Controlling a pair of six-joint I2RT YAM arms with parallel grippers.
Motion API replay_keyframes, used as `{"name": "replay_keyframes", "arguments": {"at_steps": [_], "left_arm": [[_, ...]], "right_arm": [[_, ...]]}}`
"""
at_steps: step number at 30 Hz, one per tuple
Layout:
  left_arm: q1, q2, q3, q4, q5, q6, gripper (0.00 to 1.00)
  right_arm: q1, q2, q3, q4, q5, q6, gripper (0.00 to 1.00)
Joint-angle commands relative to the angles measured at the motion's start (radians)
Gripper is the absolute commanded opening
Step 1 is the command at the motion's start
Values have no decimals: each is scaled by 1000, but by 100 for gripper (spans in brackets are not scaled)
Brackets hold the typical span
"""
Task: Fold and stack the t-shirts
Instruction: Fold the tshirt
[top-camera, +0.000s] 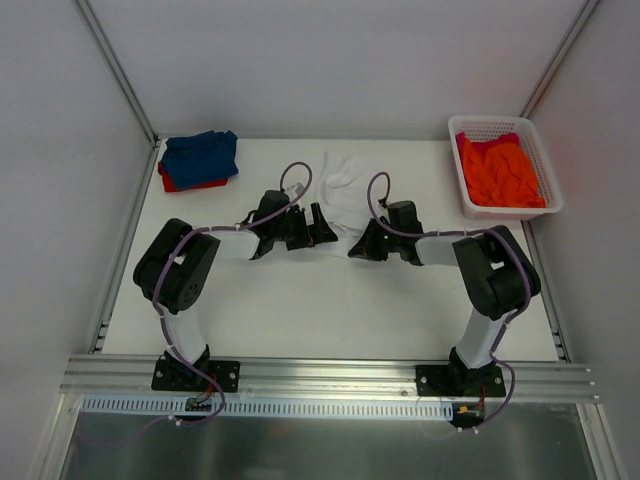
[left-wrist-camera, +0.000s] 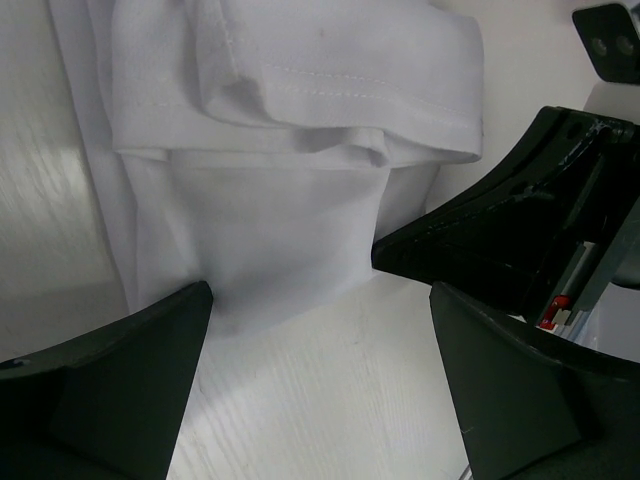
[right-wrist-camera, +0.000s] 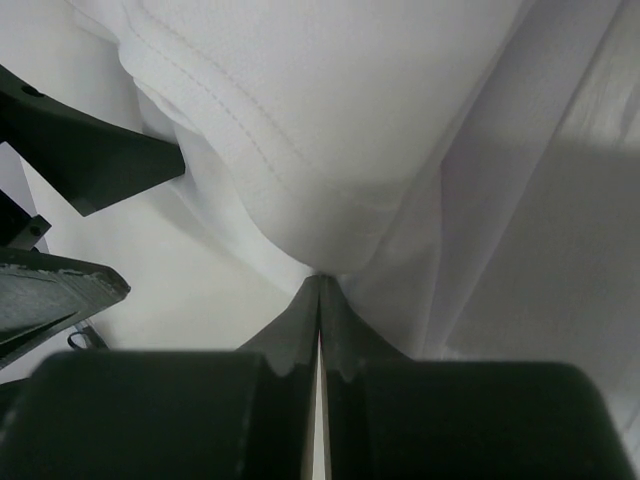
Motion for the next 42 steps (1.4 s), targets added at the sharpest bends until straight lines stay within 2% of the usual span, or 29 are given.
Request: {"name": "replay_keyframes", "arguments": {"at_steps": [1, 13, 20, 24, 34, 38, 42], "left_arm": [[-43, -58, -95, -23, -29, -25, 93], [-184, -238, -320, 13, -138, -124, 93], [-251, -325, -396, 15, -193, -163, 93], [-254, -382, -409, -48, -230, -145, 94], [-254, -456, -420, -117, -282, -121, 95], [-254, -465, -428, -117, -286, -121, 95], [-256, -465, -431, -112, -285, -123, 95]], "right_arm": [[25, -77, -60, -8, 37, 12, 0], [163, -246, -266, 24, 129, 80, 0], [251, -298, -318, 5, 204, 104, 0], [259, -344, -340, -40, 245, 86, 0], [259, -515, -321, -247, 362, 17, 0], [260, -565, -298, -301, 379, 0, 5], [265, -581, -243, -354, 385, -18, 6]]}}
